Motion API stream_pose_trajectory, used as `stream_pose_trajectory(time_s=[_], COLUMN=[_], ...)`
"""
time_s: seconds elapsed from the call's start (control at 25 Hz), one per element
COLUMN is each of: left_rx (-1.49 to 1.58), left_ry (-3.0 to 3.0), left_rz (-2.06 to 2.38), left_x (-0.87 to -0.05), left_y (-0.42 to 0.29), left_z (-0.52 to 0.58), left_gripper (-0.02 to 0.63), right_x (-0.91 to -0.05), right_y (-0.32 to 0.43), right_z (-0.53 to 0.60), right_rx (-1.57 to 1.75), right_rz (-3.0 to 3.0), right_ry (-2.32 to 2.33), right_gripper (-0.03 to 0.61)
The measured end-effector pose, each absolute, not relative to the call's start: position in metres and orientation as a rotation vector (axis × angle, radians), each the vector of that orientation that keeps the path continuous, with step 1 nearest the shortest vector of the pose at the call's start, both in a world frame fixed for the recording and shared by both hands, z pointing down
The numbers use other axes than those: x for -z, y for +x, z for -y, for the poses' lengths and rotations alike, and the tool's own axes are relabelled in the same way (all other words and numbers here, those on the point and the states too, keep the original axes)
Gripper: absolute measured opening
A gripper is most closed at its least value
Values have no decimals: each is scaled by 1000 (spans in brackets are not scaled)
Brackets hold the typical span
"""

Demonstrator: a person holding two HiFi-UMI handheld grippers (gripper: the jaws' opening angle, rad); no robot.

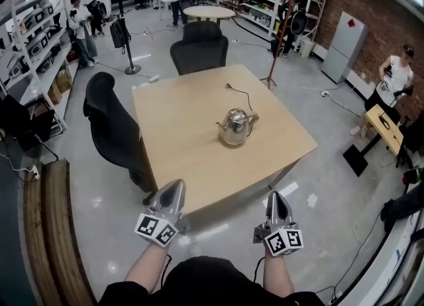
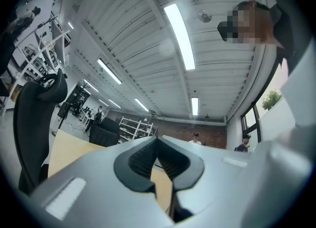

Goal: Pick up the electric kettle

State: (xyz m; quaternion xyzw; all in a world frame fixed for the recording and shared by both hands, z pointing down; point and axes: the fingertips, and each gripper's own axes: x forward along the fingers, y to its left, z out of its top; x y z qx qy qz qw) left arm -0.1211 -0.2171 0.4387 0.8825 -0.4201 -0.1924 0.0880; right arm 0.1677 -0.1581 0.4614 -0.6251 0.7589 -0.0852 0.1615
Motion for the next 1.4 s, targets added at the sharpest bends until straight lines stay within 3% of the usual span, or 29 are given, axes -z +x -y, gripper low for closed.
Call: stream_pose_trajectory(time_s=[0.84,1.4], left_rx=[505,482], left_ry=[2652,2692], left_rz=[1122,1139], left_x=[-455,-448], left_y=[-106,-61], left_z=[301,384], left_gripper=[-2,-2], right_x=[-471,-473], right_y=[175,204], right_z=[212,309], right_rx=[262,246], right_rz=[-2091,-2147], right_ry=[-1878,-1795], right_gripper=[2,2])
